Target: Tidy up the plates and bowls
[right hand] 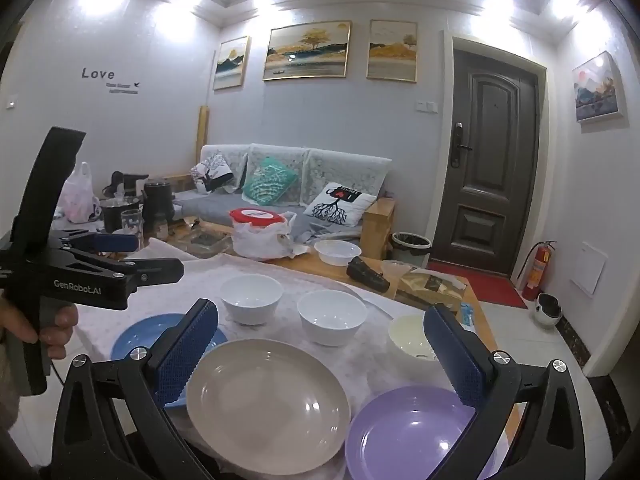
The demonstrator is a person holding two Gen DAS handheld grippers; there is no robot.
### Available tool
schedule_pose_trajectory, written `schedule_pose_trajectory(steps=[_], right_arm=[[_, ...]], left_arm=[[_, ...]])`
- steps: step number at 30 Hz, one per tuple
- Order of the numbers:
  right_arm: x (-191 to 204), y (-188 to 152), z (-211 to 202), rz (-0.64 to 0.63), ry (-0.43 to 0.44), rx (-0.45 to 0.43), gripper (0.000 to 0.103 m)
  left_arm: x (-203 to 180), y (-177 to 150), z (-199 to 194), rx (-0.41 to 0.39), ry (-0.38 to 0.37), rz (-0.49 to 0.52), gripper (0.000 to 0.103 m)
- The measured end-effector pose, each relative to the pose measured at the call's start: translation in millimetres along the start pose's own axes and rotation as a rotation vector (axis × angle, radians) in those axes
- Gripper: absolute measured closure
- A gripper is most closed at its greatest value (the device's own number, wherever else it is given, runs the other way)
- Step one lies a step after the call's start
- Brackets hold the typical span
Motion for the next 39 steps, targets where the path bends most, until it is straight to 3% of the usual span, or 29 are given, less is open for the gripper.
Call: schedule_pose_trajectory(steps=[39], right_arm=[[0.1, -8.5, 1.0, 0.023, 0.0, 0.008, 0.001]], left_arm=[[-4.6, 0.2, 5.4, 0.002, -0.002, 0.015, 0.0]])
Point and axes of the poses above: each gripper's, at about its wrist camera, not at the fingertips, and z roughly the way its jaws point, x to its left, y to its top, the point moved 8 cm from there along z, roughly the way its jaws point
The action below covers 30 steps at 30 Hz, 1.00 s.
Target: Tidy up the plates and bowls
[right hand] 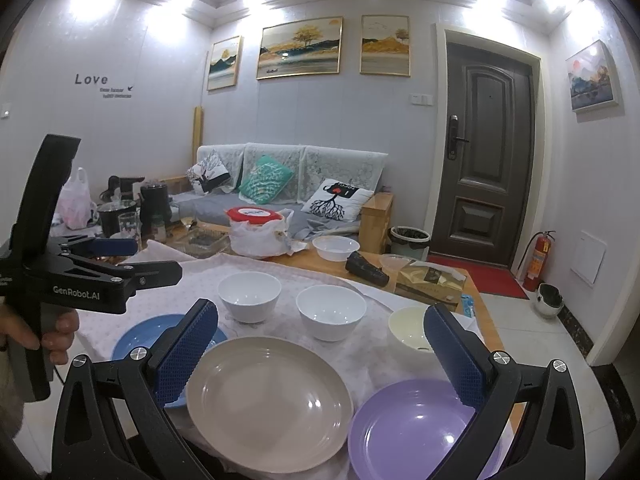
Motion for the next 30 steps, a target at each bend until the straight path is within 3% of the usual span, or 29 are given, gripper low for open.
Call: schedule_pose_trajectory(steps=[17, 20, 25, 28, 30], right_arm=[[5.3, 0.2, -5.6, 0.017, -0.009, 0.014, 0.001], [-0.1, 2.0, -6.6, 0.04, -0.041, 0.032, 0.001], [-6.8, -4.5, -6.4, 0.099, -0.019, 0.075, 0.002], [-11.5, -14.1, -3.5, 0.107, -0.041, 0.113, 0.023], [-12.3, -25.5, -0.1, 0.121, -0.037, 0.152, 0.038]], left_arm=[[-1.1, -2.7, 1.2, 0.002, -0.008, 0.011, 0.0], [-1.1, -4.1, 2.6, 0.009, -0.013, 0.024, 0.001], [-1.5, -7.3, 3.1, 0.02, -0.045, 0.025, 0.001], [0.3, -11.6, 7.9, 0.04, -0.061, 0.025, 0.007], [2.1, -17.3, 14.7, 0.07, -0.079, 0.009, 0.017]])
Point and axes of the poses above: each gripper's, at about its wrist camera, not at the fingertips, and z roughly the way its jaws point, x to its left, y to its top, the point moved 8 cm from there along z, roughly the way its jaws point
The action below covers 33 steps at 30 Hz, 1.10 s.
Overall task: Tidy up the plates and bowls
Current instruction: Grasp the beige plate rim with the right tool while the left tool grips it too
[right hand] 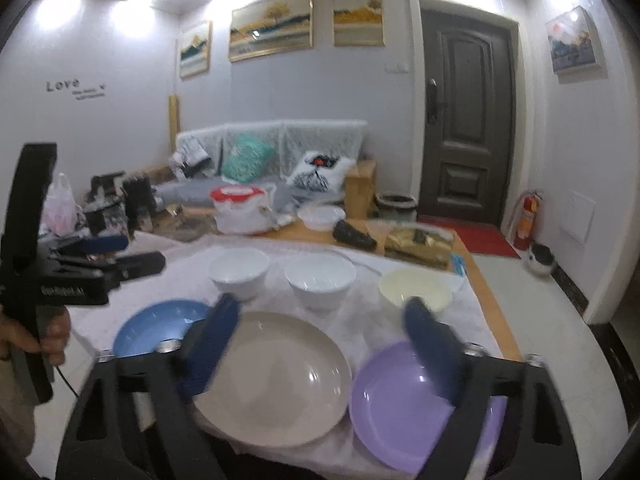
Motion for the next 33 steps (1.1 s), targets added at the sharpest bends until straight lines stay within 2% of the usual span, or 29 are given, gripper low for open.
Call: schedule_pose_trajectory(steps=[3, 7, 8, 10, 12, 14, 21, 33], right_arm=[[-3.5, -22.1, 12.7, 0.038, 0.016, 0.082, 0.05], [-4.3, -59.3, 32.6, 0.08, 0.019, 0.197, 0.062], [-3.9, -67.0, 37.2, 0.092, 0.024, 0.222, 0.065], [-3.2, -83.4, 44.8, 0.123, 0.038, 0.27, 0.067], [-4.3, -95.2, 52.3, 0.149, 0.04, 0.306, 0.068], [-4.5, -102.3, 54.5, 0.169, 0.041, 0.324, 0.068], [-8.9, -113.5, 64.2, 0.227, 0.03, 0.375, 0.068], [-11.3, -127.9, 87.0, 0.309, 0.008, 0.461, 0.068]], left_arm=[[5.5, -14.6, 19.4, 0.073, -0.035, -0.048, 0.031], [9.8, -38.4, 45.4, 0.18, -0.084, -0.103, 0.046], [10.4, -45.0, 52.5, 0.211, -0.103, -0.121, 0.054], [11.4, -59.1, 66.8, 0.267, -0.123, -0.152, 0.061], [11.1, -69.4, 74.5, 0.297, -0.13, -0.16, 0.07], [10.1, -77.1, 81.0, 0.321, -0.133, -0.166, 0.075], [11.5, -89.8, 94.7, 0.337, -0.141, -0.173, 0.088], [14.2, -83.7, 98.6, 0.336, -0.147, -0.165, 0.091]])
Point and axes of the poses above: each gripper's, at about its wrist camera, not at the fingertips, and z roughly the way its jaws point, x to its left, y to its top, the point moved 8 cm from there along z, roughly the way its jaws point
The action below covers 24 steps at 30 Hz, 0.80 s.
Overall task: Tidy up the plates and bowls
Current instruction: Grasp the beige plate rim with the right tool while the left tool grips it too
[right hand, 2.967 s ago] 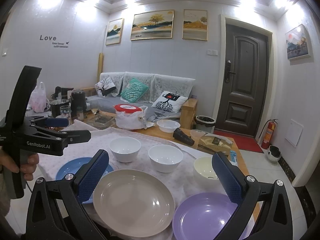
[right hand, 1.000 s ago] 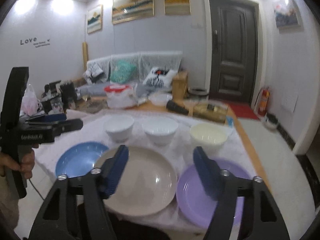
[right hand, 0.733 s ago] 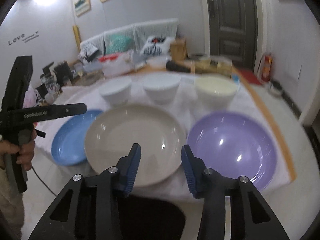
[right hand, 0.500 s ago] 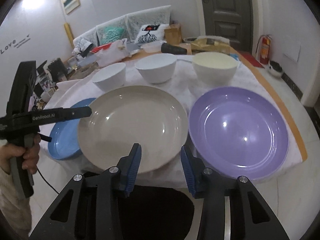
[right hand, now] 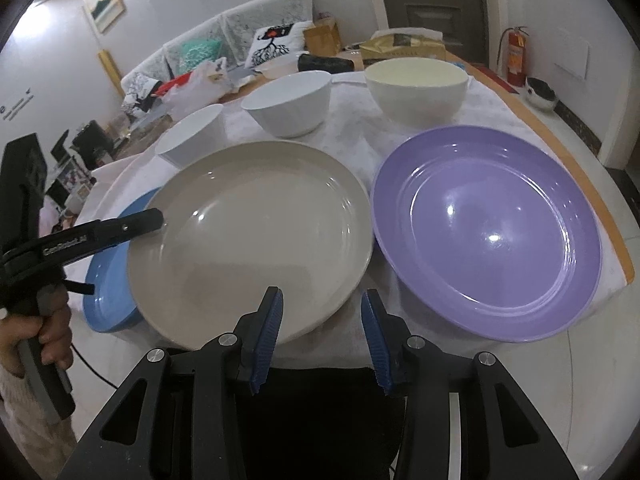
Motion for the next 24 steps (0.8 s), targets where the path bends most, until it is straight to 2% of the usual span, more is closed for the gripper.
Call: schedule_pose_trajectory(steps=[10, 17, 24], right_arm=[[-0.9, -0.1, 17.4, 0.038, -0.027, 0.046, 0.08], [0.8, 1.4, 24.5, 0.041, -0.043, 0.059, 0.081], [11.9, 8.6, 19.2, 0.01, -0.029, 0.031, 0.081]], left_arm=[[0.3, 1.2, 0.2, 0.005, -0.003, 0.005, 0.091], [-1.4, 1.5, -0.5, 0.004, 0.013, 0.02, 0.091], [1.2, 7.3, -17.4, -0.038, 0.034, 0.031, 0.091]])
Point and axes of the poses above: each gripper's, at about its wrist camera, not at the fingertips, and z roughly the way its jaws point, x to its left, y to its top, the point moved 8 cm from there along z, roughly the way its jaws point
